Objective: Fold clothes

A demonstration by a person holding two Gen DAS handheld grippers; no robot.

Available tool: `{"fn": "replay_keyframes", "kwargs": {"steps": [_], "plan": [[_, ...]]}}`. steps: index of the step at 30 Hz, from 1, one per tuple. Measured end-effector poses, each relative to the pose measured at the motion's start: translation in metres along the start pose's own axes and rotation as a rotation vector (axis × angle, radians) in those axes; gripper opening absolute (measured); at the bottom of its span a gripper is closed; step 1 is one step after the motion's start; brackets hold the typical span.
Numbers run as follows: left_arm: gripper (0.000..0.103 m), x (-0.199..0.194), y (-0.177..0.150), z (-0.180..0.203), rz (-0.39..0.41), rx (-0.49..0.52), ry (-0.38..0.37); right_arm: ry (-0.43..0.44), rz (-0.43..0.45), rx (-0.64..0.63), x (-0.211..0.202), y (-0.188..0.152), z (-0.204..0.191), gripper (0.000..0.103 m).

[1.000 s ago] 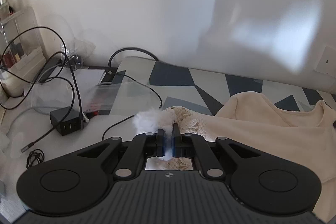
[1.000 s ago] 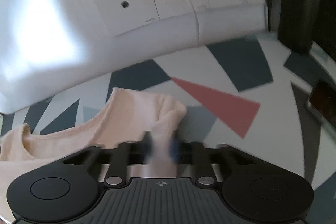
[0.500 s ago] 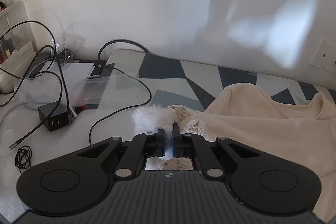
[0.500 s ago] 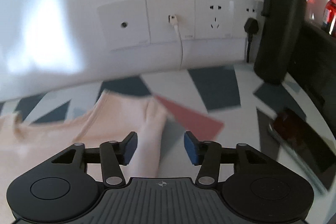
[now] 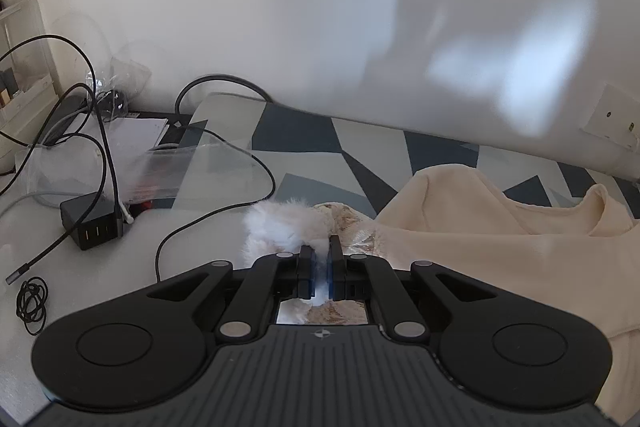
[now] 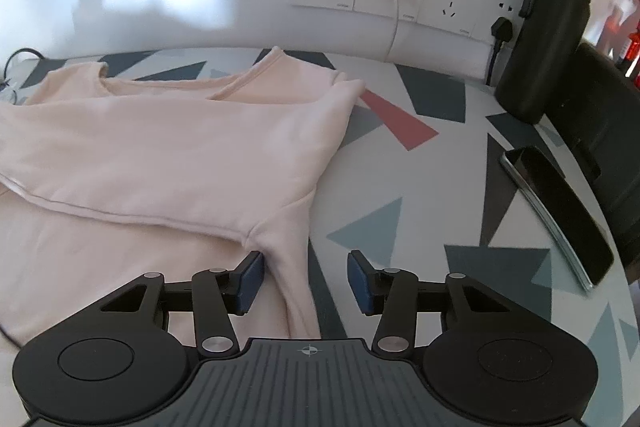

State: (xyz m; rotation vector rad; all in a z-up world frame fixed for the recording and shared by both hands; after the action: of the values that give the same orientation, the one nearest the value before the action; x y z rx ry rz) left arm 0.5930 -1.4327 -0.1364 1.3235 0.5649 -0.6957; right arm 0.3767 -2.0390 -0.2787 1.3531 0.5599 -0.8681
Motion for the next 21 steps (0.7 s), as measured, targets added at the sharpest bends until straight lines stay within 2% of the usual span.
{"fn": "replay_keyframes", "kwargs": {"steps": [2,6,7,10,11,13,16,19,21], "plan": [[0.005,0.001,0.0,-0.002,-0.005,-0.009,0.0,-0.012,-0.013,-0.039,0.005,-0.001,-0.006,0.043],[0.005,0.001,0.0,-0.003,-0.007,-0.016,-0.001,-0.077,0.018,-0.175,0.005,0.001,-0.022,0.042],[0.005,0.001,-0.001,-0.003,-0.007,-0.014,-0.001,-0.089,0.03,-0.173,0.004,0.001,-0.022,0.041],[0.005,0.001,-0.002,-0.004,-0.009,-0.015,-0.004,-0.07,0.056,-0.036,0.0,0.004,-0.009,0.015],[0.005,0.001,-0.003,-0.003,-0.01,-0.014,-0.009,-0.04,0.068,0.061,-0.002,0.004,0.001,0.013],[0.006,0.0,-0.004,-0.002,-0.012,-0.012,-0.019,-0.016,0.081,0.208,-0.004,0.0,0.021,0.013],[0.006,0.001,-0.007,0.001,-0.018,0.003,-0.03,0.007,0.046,0.254,0.003,-0.008,0.03,0.013],[0.006,0.003,-0.009,0.005,-0.024,0.016,-0.024,-0.012,0.029,0.209,0.0,-0.009,0.027,0.03],[0.006,0.003,-0.01,0.007,-0.027,0.03,-0.022,-0.004,0.039,0.201,-0.008,-0.009,0.027,0.035]]}}
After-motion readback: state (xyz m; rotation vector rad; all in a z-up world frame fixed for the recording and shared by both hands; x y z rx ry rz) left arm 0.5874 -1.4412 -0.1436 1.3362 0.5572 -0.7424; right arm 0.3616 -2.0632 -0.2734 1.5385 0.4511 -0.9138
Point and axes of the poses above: each gripper's, at about its wrist camera, not at the fingertips, and x roughly the way its jaws point, z to its right, y to its top, the point moved 6 cm from there along x, roughly the way its jaws point, and after that the axes turned 9 degrees about -x, right-handed, at the moved point
